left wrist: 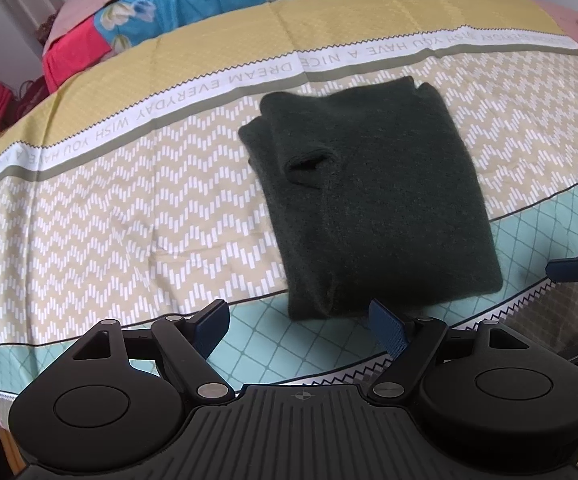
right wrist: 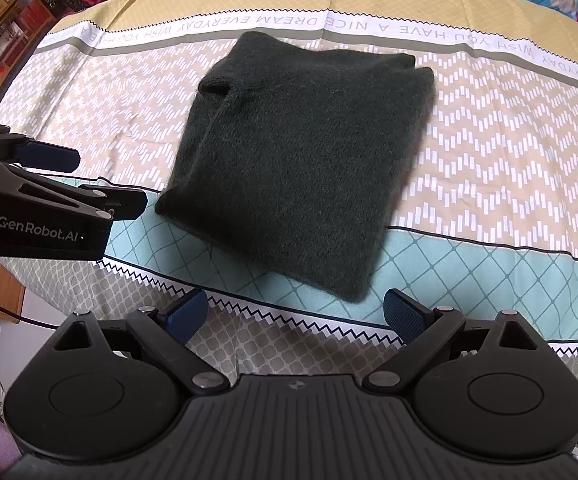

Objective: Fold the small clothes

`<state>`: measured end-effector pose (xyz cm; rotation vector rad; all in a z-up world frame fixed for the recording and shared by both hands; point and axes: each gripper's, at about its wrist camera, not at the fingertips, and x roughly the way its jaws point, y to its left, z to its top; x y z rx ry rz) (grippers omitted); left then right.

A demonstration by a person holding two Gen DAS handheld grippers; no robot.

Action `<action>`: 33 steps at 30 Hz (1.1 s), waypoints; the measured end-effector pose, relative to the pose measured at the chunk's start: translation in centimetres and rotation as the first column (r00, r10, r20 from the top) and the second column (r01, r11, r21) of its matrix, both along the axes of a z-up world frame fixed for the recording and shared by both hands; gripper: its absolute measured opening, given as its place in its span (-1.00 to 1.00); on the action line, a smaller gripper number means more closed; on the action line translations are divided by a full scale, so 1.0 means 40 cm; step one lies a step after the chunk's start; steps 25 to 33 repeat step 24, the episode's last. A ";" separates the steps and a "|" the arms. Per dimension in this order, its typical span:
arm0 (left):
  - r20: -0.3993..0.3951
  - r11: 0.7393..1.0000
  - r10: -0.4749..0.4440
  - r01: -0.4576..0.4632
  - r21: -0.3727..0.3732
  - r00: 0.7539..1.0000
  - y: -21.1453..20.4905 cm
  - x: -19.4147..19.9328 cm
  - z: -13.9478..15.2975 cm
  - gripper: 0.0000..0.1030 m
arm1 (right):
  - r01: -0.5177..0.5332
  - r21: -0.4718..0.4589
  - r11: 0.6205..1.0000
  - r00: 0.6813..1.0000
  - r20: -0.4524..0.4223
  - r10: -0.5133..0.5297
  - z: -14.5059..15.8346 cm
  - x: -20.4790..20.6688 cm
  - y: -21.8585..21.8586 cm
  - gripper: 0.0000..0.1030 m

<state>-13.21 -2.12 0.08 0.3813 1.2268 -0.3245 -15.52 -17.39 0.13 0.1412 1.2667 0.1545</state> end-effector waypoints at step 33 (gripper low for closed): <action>-0.001 0.999 -0.032 0.032 -0.007 0.999 -0.022 -0.020 -0.003 1.00 | 0.009 0.016 1.000 1.000 -0.009 -0.009 -0.004 -0.008 -0.005 0.86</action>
